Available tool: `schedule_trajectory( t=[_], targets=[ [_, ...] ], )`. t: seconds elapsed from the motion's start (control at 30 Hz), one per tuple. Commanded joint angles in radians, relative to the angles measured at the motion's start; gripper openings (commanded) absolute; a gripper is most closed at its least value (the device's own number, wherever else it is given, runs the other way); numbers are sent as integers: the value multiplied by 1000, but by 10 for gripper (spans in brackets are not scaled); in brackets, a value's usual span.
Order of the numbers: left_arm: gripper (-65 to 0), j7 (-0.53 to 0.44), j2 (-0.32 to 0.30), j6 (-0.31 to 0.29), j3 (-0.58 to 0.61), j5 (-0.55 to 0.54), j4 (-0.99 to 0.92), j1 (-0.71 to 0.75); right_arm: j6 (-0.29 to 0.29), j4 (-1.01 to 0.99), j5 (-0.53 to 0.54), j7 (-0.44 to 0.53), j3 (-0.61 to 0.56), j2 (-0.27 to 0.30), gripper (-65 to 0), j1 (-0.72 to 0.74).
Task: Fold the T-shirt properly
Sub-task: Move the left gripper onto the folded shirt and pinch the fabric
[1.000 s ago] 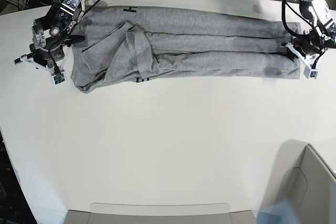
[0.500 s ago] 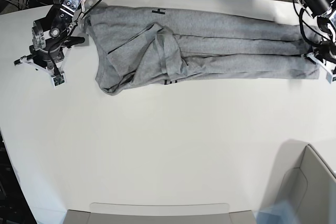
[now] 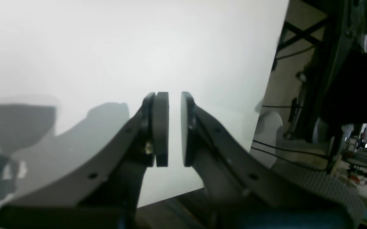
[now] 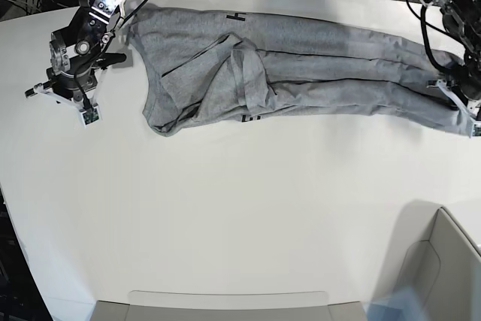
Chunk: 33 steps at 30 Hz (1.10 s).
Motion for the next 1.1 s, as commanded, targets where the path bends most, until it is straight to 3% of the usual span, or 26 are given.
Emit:
schedule_trajectory(
  t=[0.0, 0.33, 0.63, 1.07],
  targets=[
    [-650, -7, 0, -1, 22, 0, 42, 12, 15, 16, -2, 9, -1, 4, -574, 10],
    [-650, -7, 149, -1, 196, 0, 167, 98, 15, 16, -2, 9, -2, 4, -574, 14],
    [-650, -7, 241, -1, 311, 0, 167, 129, 15, 16, -2, 9, -2, 4, -574, 14],
    [-650, -7, 362, -1, 334, 0, 166, 133, 15, 15, -2, 9, -2, 4, -574, 14]
  ],
)
